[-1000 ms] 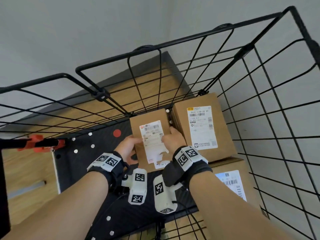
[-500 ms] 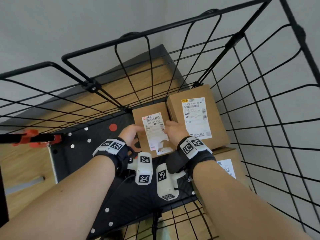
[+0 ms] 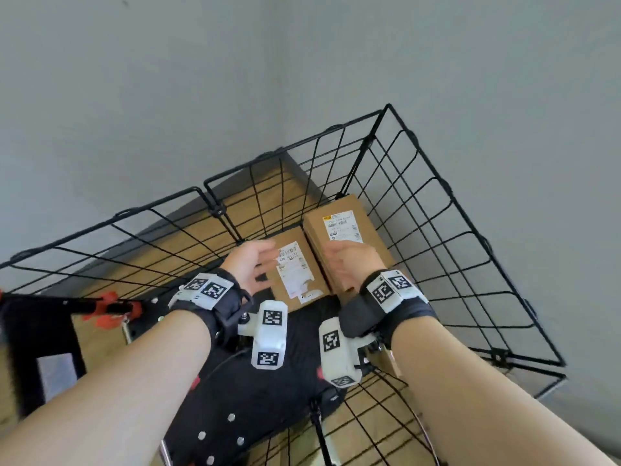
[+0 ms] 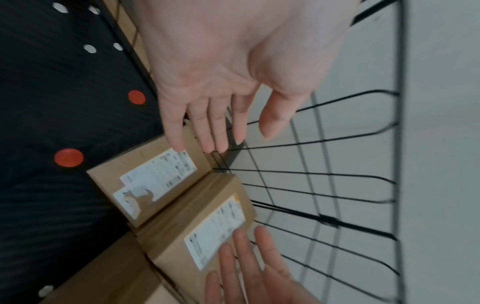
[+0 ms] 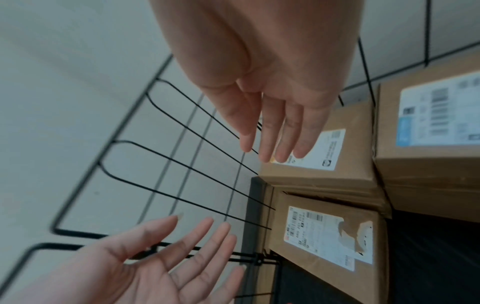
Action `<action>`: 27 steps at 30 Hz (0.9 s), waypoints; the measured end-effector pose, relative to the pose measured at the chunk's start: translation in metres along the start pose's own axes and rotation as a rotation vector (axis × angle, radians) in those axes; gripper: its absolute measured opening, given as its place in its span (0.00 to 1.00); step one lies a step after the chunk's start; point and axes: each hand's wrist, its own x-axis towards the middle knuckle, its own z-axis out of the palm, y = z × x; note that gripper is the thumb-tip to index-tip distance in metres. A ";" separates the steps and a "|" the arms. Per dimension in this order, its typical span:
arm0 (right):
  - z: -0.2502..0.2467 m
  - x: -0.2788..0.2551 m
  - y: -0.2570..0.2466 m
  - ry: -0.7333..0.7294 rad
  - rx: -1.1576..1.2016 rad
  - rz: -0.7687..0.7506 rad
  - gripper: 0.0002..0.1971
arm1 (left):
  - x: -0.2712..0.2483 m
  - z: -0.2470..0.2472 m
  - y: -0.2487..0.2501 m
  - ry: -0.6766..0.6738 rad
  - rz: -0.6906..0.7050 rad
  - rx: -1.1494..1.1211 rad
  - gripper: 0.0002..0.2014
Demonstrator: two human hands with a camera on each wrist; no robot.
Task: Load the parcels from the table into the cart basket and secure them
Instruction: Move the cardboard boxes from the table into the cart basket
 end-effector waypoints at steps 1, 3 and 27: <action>-0.002 -0.017 -0.003 0.027 0.022 -0.022 0.17 | -0.015 0.001 0.005 -0.023 0.030 0.017 0.13; -0.003 -0.052 -0.006 0.087 0.052 -0.076 0.16 | -0.046 0.005 0.015 -0.085 0.101 0.062 0.14; -0.093 -0.498 0.068 0.775 0.409 -0.435 0.11 | -0.431 0.115 -0.034 -0.799 0.563 0.383 0.09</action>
